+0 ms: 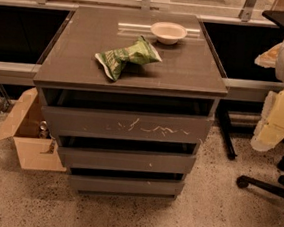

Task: Open top drawer

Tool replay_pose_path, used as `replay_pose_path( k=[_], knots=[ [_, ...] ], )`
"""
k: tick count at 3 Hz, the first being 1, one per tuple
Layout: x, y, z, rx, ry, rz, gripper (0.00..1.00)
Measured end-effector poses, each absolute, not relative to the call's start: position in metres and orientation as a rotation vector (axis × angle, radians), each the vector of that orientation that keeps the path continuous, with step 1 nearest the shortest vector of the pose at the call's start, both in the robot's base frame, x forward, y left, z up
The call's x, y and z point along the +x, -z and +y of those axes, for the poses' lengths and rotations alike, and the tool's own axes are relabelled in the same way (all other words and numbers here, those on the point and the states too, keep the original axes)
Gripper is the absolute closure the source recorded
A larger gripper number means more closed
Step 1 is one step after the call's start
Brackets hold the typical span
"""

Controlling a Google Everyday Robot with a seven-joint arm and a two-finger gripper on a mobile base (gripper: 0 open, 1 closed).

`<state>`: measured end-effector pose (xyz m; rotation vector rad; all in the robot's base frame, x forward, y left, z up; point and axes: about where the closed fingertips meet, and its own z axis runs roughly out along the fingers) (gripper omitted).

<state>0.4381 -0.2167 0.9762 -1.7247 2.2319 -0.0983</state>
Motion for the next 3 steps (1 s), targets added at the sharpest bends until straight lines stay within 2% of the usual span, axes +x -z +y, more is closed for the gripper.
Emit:
replay_pose_path(
  k=[2,3],
  knots=[
    [0.445,-0.947,-0.209,-1.772,0.036,2.196,0.0],
    [0.456,-0.895,-0.195,-1.845,-0.091,2.133,0.0]
  ],
)
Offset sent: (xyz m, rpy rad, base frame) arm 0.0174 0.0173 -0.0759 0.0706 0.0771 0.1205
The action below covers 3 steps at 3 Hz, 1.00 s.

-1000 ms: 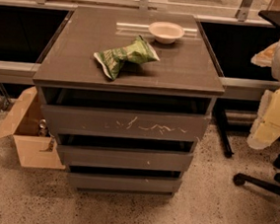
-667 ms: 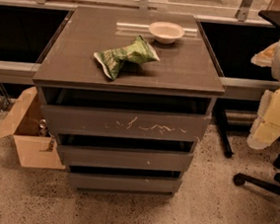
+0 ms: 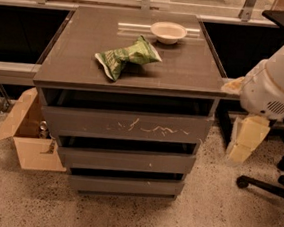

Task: Open top drawer

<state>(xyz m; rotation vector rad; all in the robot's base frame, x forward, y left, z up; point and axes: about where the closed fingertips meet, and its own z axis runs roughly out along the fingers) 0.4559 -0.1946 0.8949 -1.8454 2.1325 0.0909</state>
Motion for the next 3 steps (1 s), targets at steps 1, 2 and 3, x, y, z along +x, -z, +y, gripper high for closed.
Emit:
replay_pose_path(
  k=[1,2,3],
  knots=[
    [0.471,-0.819,-0.171,-1.894,-0.285,2.063,0.0],
    [0.488,-0.771,-0.154,-1.885,-0.39,2.029,0.0],
    [0.488,-0.771,-0.154,-1.886,-0.39,2.029,0.0]
  ],
)
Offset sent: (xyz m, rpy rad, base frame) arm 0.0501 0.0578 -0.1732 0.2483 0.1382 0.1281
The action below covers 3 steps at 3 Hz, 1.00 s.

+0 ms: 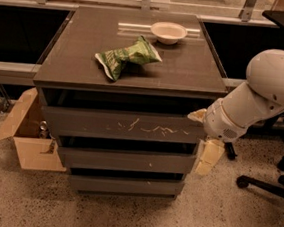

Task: Open top drawer

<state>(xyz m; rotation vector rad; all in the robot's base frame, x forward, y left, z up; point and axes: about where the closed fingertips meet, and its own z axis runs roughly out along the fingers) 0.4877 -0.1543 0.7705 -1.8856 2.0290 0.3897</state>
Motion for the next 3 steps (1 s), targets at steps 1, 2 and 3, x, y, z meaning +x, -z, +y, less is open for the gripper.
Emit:
replay_pose_path(
  k=[1,2,3],
  knots=[
    [0.494,-0.76,-0.153,-1.898,-0.372,2.034,0.0],
    [0.527,-0.736,-0.157,-1.935,-0.292,1.993,0.0],
    [0.566,-0.721,-0.164,-1.969,-0.209,1.931,0.0]
  ],
)
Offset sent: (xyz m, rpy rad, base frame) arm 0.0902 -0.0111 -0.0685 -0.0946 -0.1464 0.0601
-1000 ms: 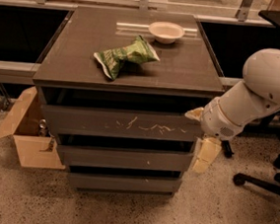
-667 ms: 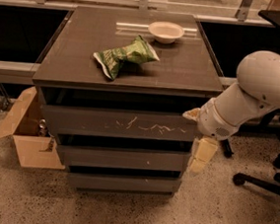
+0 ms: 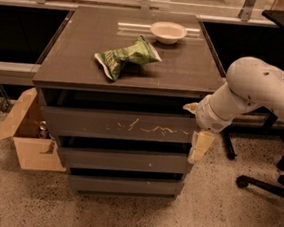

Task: Open top drawer

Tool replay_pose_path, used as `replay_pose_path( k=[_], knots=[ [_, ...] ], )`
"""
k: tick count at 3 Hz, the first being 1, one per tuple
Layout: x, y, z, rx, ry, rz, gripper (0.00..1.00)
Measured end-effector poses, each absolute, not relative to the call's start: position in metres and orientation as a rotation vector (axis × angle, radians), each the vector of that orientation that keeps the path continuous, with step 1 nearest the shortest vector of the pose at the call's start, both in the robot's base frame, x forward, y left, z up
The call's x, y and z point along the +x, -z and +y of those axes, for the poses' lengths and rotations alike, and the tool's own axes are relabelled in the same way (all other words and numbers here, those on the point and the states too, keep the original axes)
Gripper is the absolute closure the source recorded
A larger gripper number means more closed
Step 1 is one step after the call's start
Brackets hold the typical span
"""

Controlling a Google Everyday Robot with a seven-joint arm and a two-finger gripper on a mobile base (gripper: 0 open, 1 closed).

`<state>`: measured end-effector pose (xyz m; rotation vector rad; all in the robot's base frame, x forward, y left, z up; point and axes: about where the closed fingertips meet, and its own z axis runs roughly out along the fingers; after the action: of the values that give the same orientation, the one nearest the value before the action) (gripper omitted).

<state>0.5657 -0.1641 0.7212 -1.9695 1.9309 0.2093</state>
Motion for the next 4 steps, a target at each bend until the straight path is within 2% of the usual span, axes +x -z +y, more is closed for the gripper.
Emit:
replay_pose_path(
  k=[2,3,4],
  knots=[
    [0.63,-0.682,-0.161,-2.053,-0.226,1.87,0.0],
    [0.635,-0.668,-0.148,-2.058,-0.263,1.859,0.27],
    [0.613,-0.662,-0.141,-2.04,-0.295,1.87,0.5]
  ],
)
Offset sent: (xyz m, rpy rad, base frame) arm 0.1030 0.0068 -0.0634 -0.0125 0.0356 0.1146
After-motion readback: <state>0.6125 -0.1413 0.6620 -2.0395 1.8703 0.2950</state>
